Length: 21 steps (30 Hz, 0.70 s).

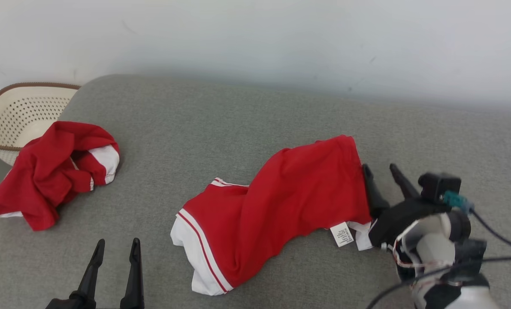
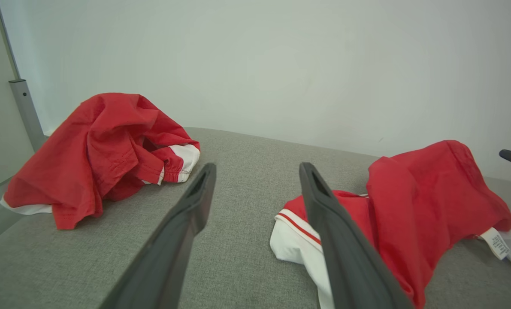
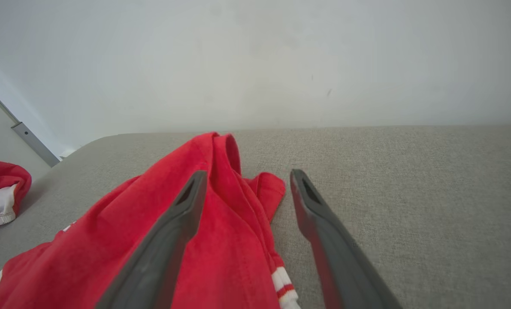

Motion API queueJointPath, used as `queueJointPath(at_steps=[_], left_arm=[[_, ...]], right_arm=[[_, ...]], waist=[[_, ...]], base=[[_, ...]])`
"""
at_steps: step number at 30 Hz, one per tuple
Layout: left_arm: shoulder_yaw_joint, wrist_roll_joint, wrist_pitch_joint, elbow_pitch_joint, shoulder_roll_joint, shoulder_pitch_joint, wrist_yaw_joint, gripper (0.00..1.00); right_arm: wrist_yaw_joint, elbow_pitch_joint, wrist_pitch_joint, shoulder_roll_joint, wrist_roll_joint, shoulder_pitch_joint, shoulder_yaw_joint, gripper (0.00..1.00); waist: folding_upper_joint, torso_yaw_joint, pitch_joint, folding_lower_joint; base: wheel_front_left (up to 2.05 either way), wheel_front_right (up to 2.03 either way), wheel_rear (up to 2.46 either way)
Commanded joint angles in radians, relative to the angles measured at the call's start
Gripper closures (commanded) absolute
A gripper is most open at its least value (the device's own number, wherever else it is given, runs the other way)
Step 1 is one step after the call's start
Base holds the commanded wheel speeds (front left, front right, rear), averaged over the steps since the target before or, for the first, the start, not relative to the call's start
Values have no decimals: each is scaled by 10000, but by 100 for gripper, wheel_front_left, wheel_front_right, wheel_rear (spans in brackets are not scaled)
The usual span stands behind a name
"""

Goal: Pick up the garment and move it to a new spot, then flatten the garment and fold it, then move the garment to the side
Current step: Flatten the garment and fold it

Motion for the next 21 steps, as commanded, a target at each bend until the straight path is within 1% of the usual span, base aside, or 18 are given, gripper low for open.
queueJointPath(at_steps=[1,6,10,15,21], left_arm=[[35,-29,-43,-27,-1,162,23,0],[6,-55,-43,-49,-1,118,30,0],[-48,-86,-43,-61,-2,106,37,0],[-83,-114,-45,-37,0,58,11,0],[-168,-114,-45,-3,-2,-61,-60,0]], right_arm=[[8,-278,-58,26,-96,349,-20,0],[8,-1502,-61,204,-381,1610,-305,0],[8,-2112,224,435,-493,2458,-543,0],[8,-2382,556,526,-772,2867,-812,0],[8,-2110,882,596,-1078,2672,-1167,0]], waist=[[0,-106,-40,1],[0,-215,-36,1],[0,-208,0,1],[0,-184,80,1],[0,-36,193,1]], base=[[0,0,0],[0,0,0],[0,0,0],[0,0,0],[0,0,0]])
